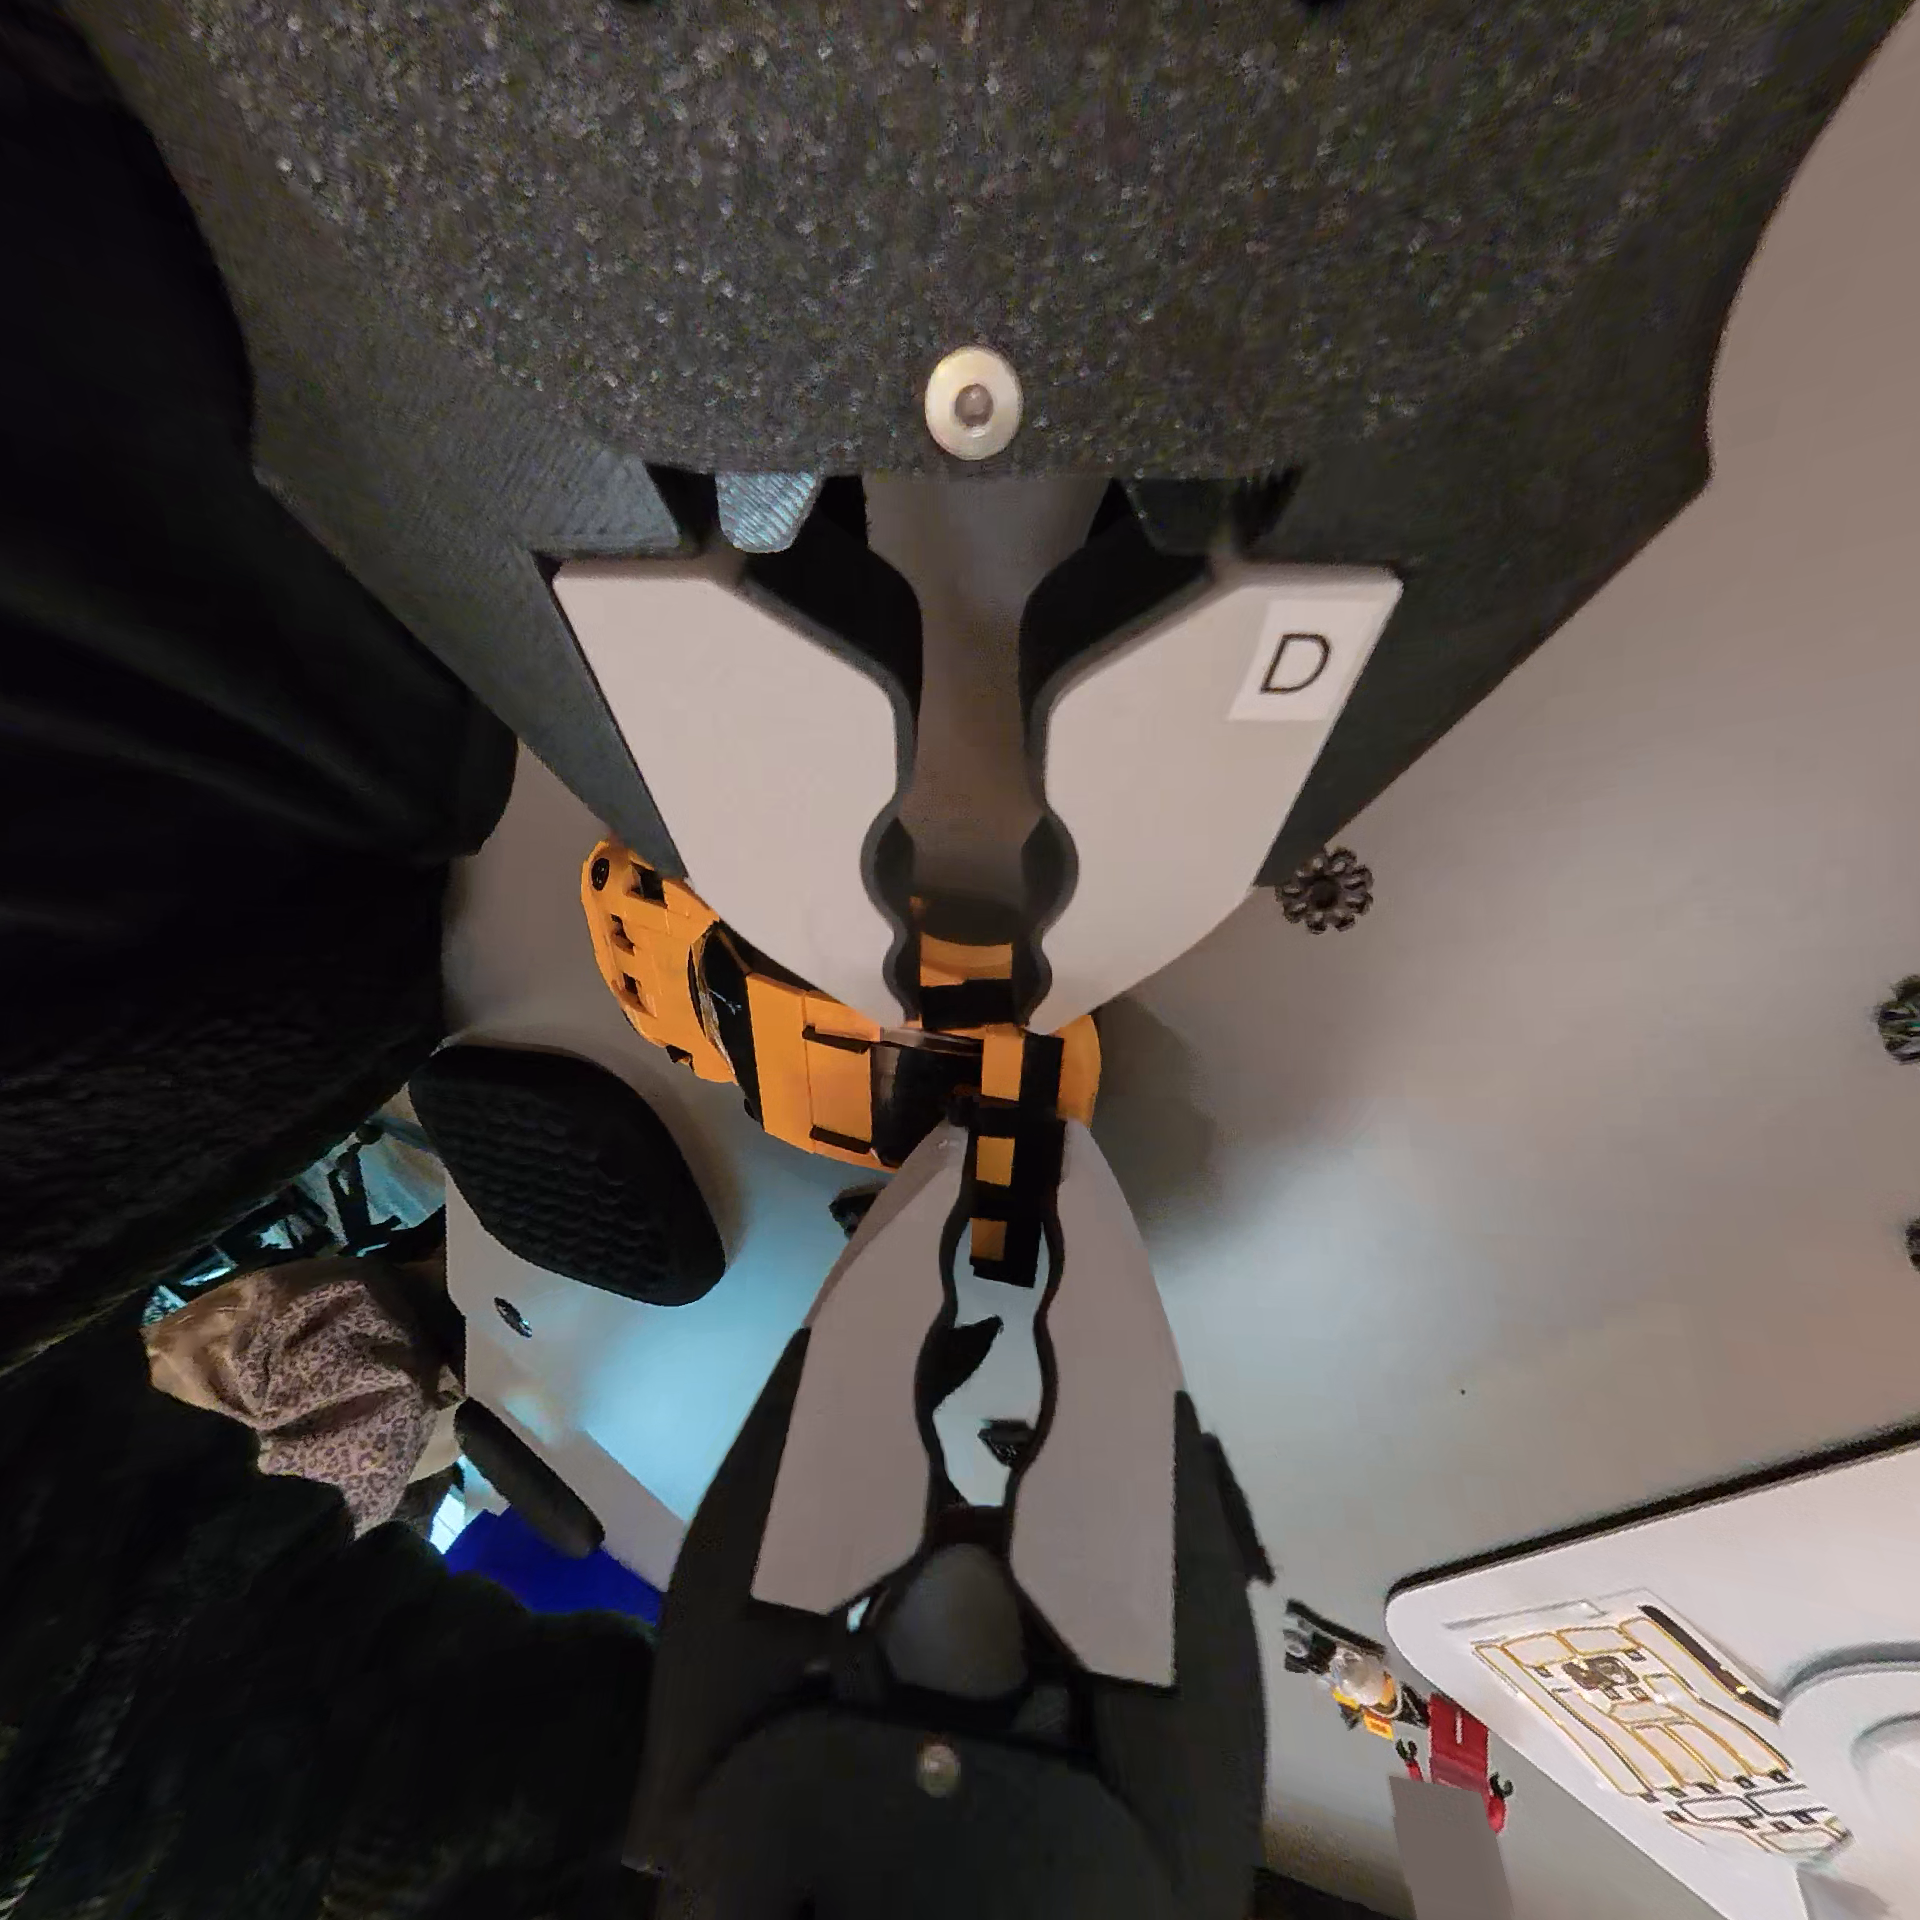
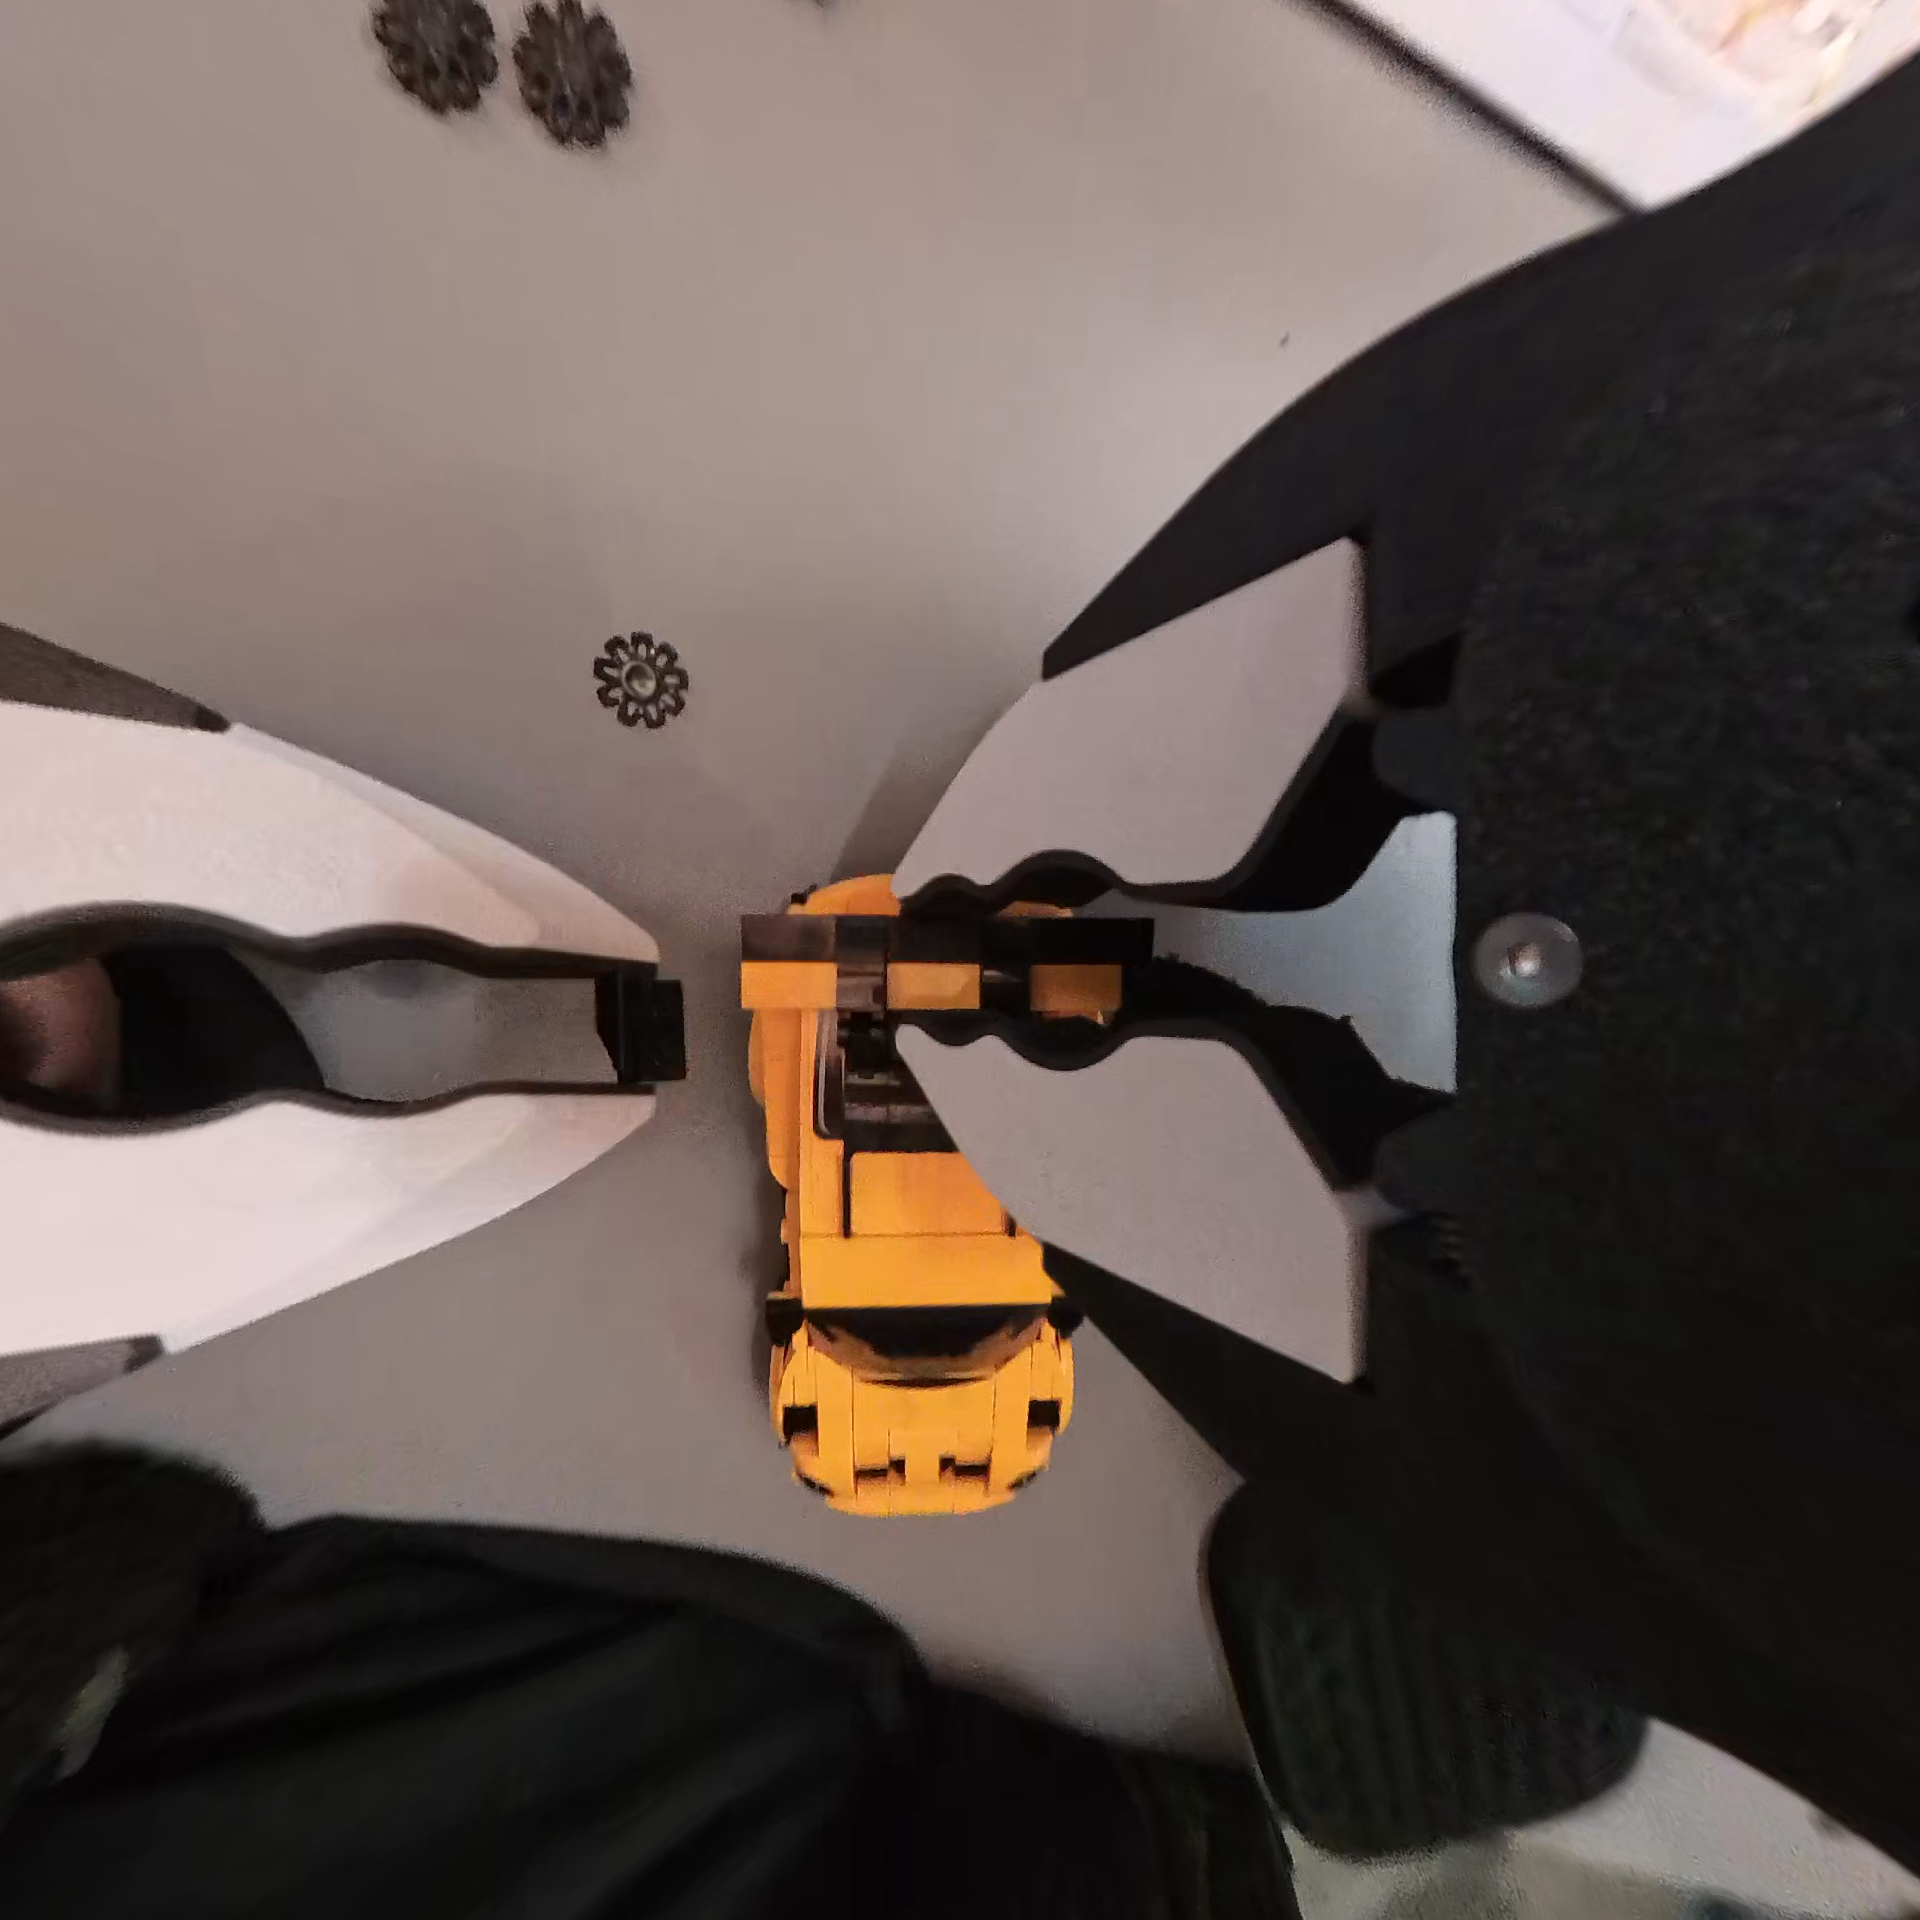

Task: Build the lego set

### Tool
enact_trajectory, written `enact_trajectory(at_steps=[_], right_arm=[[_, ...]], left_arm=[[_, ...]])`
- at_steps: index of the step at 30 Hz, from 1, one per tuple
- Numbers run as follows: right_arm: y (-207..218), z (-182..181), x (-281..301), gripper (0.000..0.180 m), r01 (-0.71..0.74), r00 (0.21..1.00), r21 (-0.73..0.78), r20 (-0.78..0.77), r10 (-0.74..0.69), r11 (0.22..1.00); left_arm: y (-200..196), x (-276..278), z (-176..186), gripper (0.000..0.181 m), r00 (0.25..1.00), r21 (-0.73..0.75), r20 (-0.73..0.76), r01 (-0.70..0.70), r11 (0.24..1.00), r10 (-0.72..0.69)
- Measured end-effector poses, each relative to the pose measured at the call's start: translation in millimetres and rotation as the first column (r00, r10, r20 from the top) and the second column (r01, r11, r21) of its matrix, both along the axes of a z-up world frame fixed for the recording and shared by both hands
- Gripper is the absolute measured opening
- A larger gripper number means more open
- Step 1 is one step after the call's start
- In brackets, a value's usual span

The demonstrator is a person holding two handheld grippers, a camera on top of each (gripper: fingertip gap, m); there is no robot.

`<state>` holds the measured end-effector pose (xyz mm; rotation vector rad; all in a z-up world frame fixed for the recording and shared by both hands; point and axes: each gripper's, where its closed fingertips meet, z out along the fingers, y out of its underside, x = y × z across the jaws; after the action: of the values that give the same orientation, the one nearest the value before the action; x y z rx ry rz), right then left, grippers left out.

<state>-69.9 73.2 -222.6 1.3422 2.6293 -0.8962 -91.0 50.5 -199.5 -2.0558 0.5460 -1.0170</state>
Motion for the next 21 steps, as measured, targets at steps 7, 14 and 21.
enact_trajectory(at_steps=[7,14,21], right_arm=[[10,6,-5,0.016,0.094,0.954,0.414,-0.297,0.036,0.905],[9,12,-3,0.016,0.241,0.865,0.662,-0.479,0.152,0.710],[13,16,-3,0.021,0.306,0.859,0.551,-0.511,0.024,0.776]], left_arm=[[1,-3,4,0.016,1.000,0.018,0.017,-0.020,1.000,0.019],[5,-5,3,0.016,0.999,0.013,0.026,-0.047,0.999,0.047],[5,1,14,0.016,1.000,0.135,-0.008,0.015,0.991,-0.014]])
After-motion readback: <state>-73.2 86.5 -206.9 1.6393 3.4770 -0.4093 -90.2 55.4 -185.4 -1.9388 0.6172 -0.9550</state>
